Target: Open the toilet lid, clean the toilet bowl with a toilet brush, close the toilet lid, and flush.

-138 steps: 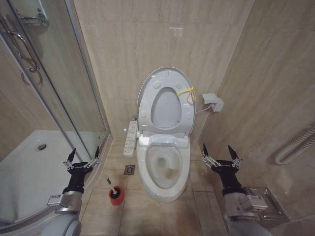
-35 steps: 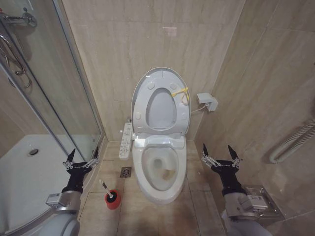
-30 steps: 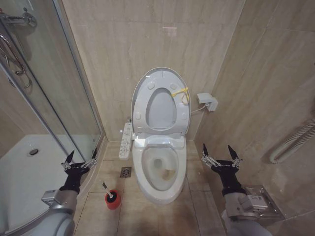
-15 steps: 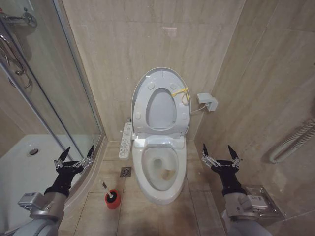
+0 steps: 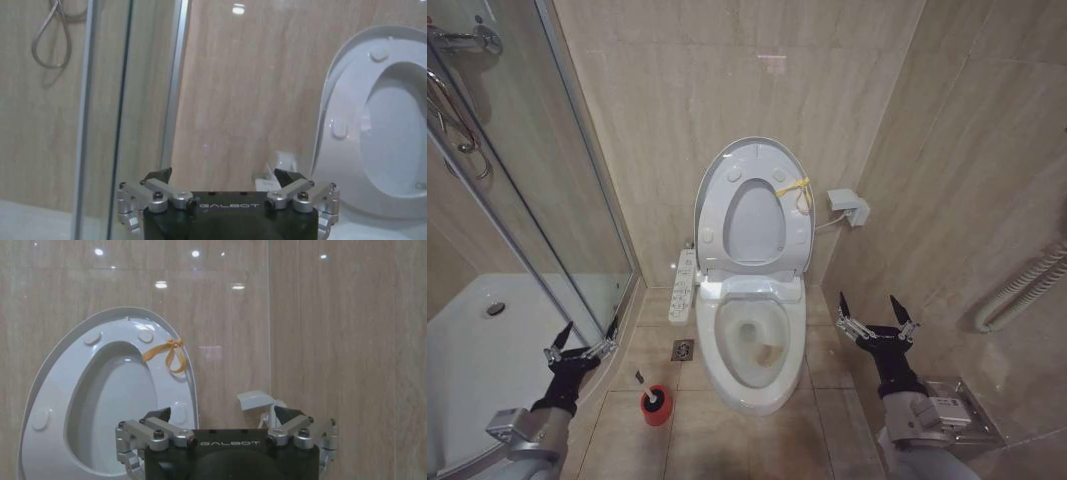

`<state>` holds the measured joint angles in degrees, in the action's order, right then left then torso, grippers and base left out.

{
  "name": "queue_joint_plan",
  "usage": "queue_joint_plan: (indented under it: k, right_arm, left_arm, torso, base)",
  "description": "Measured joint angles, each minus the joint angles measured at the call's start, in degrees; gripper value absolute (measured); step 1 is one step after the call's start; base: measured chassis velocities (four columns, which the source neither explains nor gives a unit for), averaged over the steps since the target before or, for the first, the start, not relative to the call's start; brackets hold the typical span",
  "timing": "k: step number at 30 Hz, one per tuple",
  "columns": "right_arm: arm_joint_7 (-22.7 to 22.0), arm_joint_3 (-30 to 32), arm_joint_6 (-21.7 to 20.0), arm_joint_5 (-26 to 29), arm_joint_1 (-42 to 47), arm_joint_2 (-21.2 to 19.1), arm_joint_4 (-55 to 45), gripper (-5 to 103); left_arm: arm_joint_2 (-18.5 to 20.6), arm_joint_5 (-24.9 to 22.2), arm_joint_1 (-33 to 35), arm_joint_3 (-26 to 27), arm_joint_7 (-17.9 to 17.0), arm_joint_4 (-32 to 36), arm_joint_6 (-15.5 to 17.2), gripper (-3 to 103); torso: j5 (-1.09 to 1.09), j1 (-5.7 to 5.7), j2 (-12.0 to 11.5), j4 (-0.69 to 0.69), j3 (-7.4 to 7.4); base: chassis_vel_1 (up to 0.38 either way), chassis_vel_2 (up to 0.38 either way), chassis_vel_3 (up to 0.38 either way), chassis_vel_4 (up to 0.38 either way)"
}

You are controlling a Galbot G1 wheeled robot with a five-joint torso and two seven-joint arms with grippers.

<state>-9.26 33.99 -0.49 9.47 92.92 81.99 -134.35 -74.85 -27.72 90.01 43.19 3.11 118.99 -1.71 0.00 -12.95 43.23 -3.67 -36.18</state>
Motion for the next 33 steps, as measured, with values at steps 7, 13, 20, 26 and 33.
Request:
queue_joint_plan:
  k: [7,13,20,26,33]
  right_arm:
    - [0.0,0.0,0.0,0.0,0.0,0.0,0.0,100]
    - [0.0,0.0,0.0,0.0,0.0,0.0,0.0,100]
    - [0.0,0.0,0.0,0.0,0.0,0.0,0.0,100]
    - [0.0,0.0,0.0,0.0,0.0,0.0,0.0,100]
    - [0.0,0.0,0.0,0.0,0.0,0.0,0.0,100]
  left_arm:
    - [-1.0,3.4,-1.7,-2.5,2.5,-10.0,-7.3,100]
    - [-1.5,4.0,-3.1,-3.5,2.6,-14.6,-9.2,100]
    - [-2.0,4.6,-4.9,-4.2,3.1,-17.2,-9.6,100]
    - [-2.1,4.9,-5.3,-4.5,3.3,-18.5,-10.0,100]
    - [-2.3,5.9,-6.5,-5.8,4.1,-21.6,-11.3,100]
  torso:
    - [-0.01,0.00,0.0,0.00,0.00]
    - [-0.01,0.00,0.0,0.00,0.00]
    - [0.00,0.00,0.0,0.00,0.00]
    - [0.00,0.00,0.0,0.00,0.00]
    - [0.00,-0.03,0.0,-0.01,-0.01]
  base:
    - [0.000,0.000,0.000,0.000]
    - [0.000,0.000,0.000,0.000]
    - [0.000,0.000,0.000,0.000]
    - [-0.004,0.010,0.007,-0.008]
    - [-0.098,0.095,0.114,-0.106]
